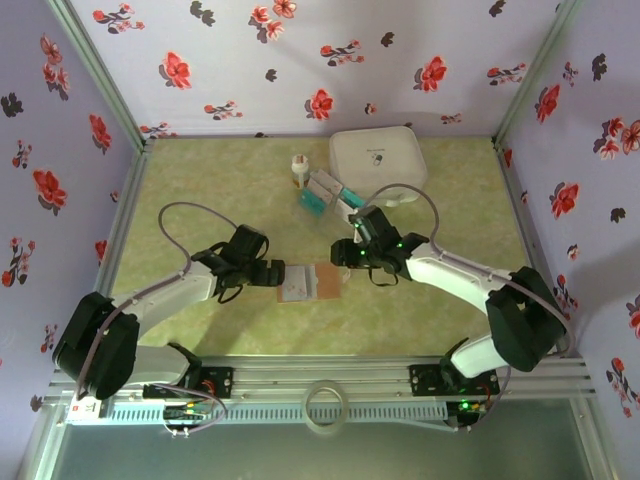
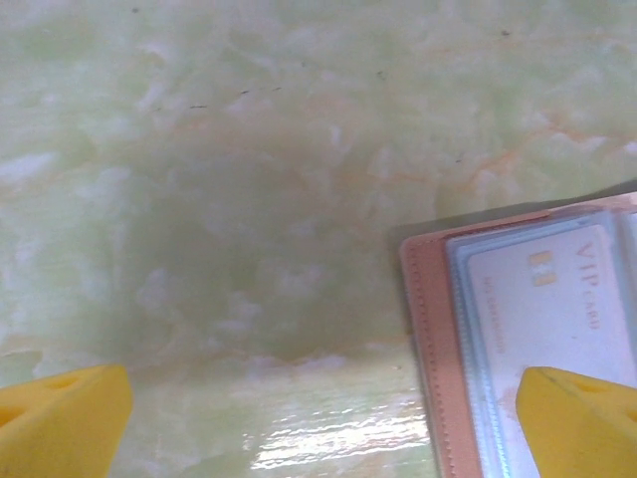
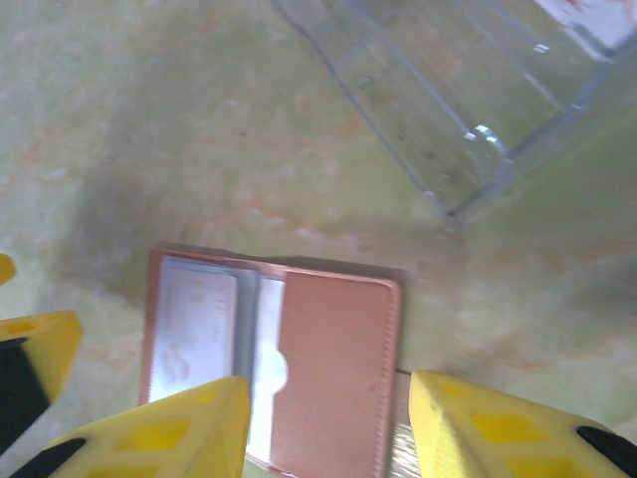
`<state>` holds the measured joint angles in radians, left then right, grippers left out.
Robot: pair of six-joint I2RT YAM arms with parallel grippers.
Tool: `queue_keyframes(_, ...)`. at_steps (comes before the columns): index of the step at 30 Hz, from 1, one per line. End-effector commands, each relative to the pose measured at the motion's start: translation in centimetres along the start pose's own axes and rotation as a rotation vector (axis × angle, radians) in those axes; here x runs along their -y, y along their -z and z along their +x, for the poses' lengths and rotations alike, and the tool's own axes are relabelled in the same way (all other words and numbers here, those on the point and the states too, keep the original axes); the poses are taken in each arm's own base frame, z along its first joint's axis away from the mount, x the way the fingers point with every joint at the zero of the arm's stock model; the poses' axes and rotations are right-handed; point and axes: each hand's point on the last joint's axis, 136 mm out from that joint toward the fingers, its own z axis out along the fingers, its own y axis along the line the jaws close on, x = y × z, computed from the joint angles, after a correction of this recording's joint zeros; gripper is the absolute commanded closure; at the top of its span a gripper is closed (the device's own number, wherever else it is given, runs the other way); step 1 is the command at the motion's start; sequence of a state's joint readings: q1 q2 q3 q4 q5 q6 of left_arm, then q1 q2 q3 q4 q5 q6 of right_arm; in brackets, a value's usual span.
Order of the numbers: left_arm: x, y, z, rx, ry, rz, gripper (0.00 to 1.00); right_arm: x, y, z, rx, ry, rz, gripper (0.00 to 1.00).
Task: Put the credit cards into the card holder
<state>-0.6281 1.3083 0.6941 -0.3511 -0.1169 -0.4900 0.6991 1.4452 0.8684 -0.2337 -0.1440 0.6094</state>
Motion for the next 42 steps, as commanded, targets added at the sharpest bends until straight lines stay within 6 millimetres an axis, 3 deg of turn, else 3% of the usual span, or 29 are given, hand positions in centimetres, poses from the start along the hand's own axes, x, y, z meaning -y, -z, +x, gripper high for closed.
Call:
queue_keyframes(1,0.8,0.1,0.0,0.009,0.003,0.066,0.0,1.2,0.4,0.7,-0.004,0.009,0.043,0.55)
queue_keyframes(18,2.9,-1.1,1.4,-0.011,0.027,0.147,0.0,3.4,-0.9,3.2,-0.059,-0.009,0.083,0.57)
queue_keyframes(35,6.1,-3.2,1.7,-0.045,-0.025,0.179,0.0,4.5,-2.4,3.9,-0.08,-0.036,0.086,0.99)
queue_keyframes(42,7.2,-3.7,1.4,-0.045,-0.034,0.197,0.0,4.1,-2.9,4.0,-0.088,-0.048,0.058,1.0)
